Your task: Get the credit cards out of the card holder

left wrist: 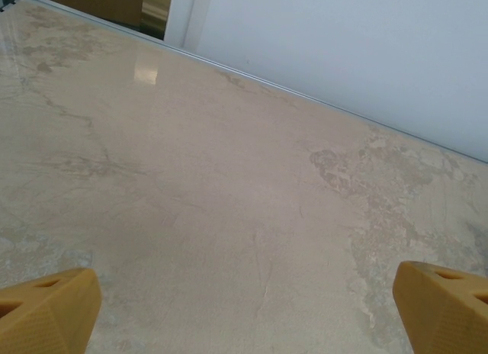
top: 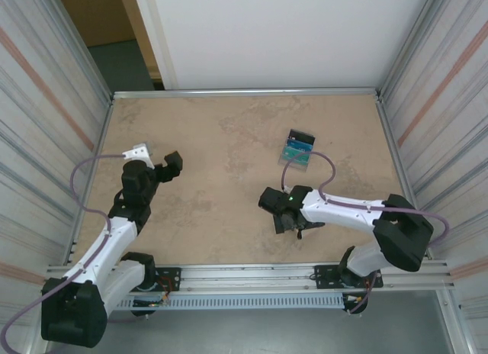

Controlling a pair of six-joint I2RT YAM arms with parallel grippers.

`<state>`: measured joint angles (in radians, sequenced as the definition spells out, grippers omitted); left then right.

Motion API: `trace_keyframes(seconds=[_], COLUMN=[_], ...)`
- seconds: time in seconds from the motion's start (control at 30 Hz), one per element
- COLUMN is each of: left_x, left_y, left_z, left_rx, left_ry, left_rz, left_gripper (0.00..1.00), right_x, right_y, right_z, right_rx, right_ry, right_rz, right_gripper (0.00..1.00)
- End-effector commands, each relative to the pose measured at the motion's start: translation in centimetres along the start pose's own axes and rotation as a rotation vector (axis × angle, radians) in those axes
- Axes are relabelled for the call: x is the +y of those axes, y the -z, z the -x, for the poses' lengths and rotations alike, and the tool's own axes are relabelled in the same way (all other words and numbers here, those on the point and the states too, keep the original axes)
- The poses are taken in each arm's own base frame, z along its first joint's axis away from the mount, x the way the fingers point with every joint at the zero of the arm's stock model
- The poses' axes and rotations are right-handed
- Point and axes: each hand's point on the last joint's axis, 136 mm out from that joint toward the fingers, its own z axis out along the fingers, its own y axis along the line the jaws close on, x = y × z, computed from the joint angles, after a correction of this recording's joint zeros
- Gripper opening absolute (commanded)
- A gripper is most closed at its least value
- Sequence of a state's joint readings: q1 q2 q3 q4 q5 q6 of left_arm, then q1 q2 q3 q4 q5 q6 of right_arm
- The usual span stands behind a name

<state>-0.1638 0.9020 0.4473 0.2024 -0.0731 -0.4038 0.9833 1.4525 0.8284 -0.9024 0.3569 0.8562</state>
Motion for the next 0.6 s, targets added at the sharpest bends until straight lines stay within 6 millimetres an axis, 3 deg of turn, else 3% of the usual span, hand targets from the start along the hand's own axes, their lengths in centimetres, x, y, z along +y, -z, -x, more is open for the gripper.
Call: trace_keyframes(seconds=[0.0,0.23,0.57], left_x=[-0.8,-0.6,-0.3], left_y=[0.1,0.1,0.0], left_z=[1.3,1.3,1.2], left_rx=[-0.021,-0.015,-0.009], left_ry=[0.018,0.011,0.013], left_rz=[-0.017,-0.007,0.009], left_gripper=[0.99,0.99,0.99], right_x=[0.0,0.2,0.6], right_y=[-0.1,-2.1,-3.4], right_z=[0.4,0.0,-0.5], right_rx=[0.020,0.098,0.163], right_ry=[0.022,-0.032,-0.085], right_rz=[-0.018,0.070,0.159], right_gripper=[0.99,0.99,0.99])
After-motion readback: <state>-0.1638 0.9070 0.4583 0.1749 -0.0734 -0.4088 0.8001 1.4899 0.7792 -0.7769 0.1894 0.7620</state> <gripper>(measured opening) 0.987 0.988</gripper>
